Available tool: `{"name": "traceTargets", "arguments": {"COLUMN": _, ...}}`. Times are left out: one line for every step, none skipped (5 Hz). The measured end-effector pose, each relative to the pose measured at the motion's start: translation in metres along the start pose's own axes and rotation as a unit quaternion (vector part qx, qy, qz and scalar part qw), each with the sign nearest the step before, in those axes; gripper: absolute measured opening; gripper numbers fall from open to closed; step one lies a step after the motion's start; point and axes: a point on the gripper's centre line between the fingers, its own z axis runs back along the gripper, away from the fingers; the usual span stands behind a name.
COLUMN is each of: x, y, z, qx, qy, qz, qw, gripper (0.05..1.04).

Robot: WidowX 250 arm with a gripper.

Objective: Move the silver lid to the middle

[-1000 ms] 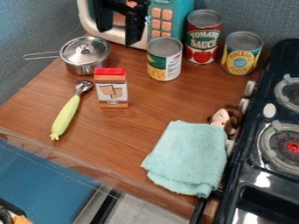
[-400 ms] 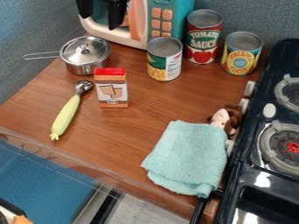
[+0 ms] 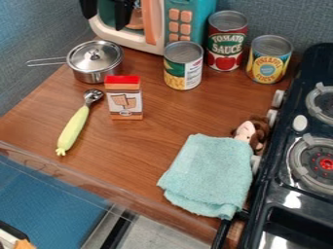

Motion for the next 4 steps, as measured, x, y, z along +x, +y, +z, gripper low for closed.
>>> {"name": "traceTargets", "arguments": {"x": 0.012, "y": 0.010, "z": -0.013, "qx": 0.000, "qy": 0.013, "qz": 0.018, "qw": 0.9998, "gripper": 1.000}}
{"name": "traceTargets", "arguments": {"x": 0.025, "y": 0.018, "z": -0.024, "qx": -0.003, "qy": 0.019, "qz": 0.037, "qw": 0.9991, "gripper": 1.000}}
{"name": "traceTargets", "arguments": {"x": 0.028, "y": 0.025, "z": -0.040, "qx": -0.010, "qy": 0.041, "qz": 0.060, "qw": 0.9973, "gripper": 1.000}}
{"name": "traceTargets", "arguments": {"x": 0.029, "y": 0.027, "z": -0.039, "qx": -0.013, "qy": 0.046, "qz": 0.063, "qw": 0.9969, "gripper": 1.000}}
